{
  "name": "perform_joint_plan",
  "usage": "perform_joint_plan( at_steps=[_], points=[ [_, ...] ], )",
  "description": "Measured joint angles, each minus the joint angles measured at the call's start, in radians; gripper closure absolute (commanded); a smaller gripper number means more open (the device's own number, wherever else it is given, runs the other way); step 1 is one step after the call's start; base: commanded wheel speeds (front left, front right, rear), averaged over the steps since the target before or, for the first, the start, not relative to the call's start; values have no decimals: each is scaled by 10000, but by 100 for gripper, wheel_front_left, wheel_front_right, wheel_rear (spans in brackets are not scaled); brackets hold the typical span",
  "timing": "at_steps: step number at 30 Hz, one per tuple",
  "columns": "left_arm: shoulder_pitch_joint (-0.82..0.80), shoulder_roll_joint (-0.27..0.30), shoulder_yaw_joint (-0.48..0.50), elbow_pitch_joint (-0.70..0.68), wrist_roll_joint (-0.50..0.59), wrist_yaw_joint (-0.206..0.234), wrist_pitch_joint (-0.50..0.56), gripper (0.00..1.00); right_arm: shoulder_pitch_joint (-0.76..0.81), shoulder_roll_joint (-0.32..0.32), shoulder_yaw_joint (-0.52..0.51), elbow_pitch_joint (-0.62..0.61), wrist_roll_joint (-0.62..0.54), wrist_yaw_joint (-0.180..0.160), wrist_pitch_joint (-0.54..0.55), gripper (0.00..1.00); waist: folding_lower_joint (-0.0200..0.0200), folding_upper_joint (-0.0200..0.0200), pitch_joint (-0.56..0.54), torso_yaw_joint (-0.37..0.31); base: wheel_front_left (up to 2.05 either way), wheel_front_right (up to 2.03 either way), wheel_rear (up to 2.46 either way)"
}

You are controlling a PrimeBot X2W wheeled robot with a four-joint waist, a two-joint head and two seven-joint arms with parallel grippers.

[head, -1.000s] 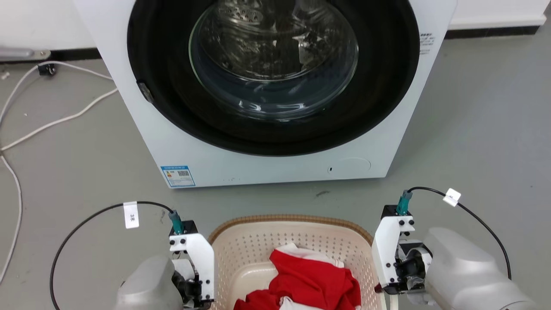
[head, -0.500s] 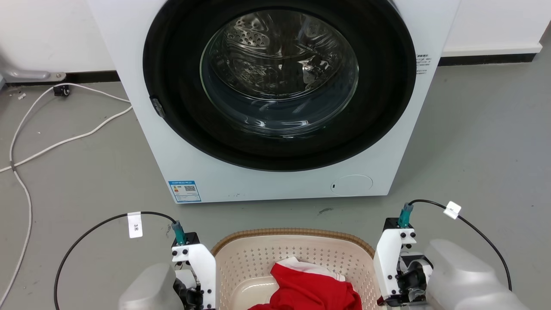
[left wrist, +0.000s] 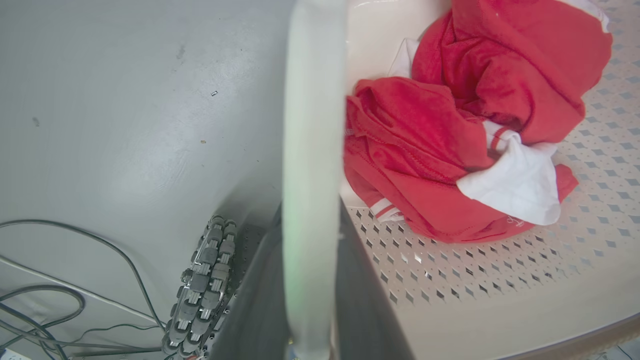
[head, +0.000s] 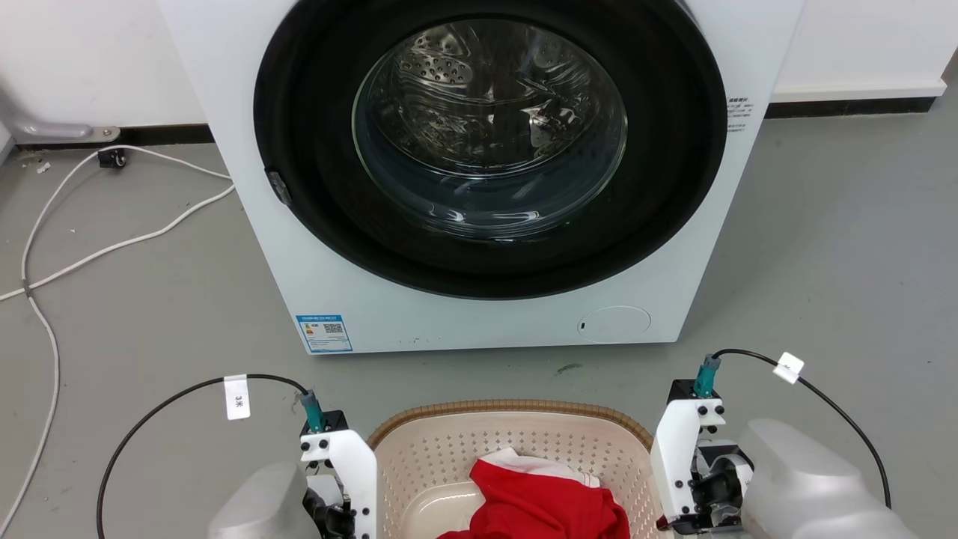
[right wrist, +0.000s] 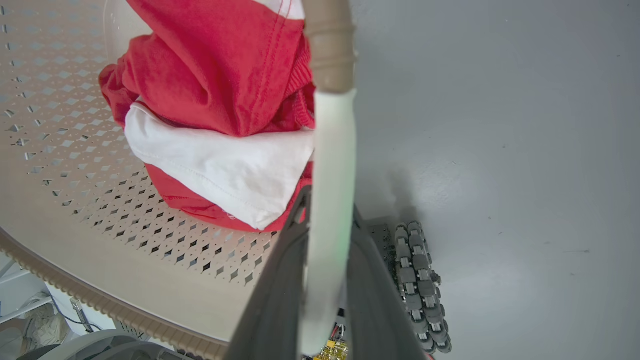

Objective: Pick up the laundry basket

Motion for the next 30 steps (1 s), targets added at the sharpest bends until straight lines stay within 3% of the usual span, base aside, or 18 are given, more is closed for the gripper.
perform_joint_plan(
  at_steps=[30],
  points=[
    [7, -6, -209, 33, -230, 6, -113, 100, 2, -19, 171, 2, 192, 0, -173, 100, 0, 0, 59, -28, 0, 0, 0]
  ],
)
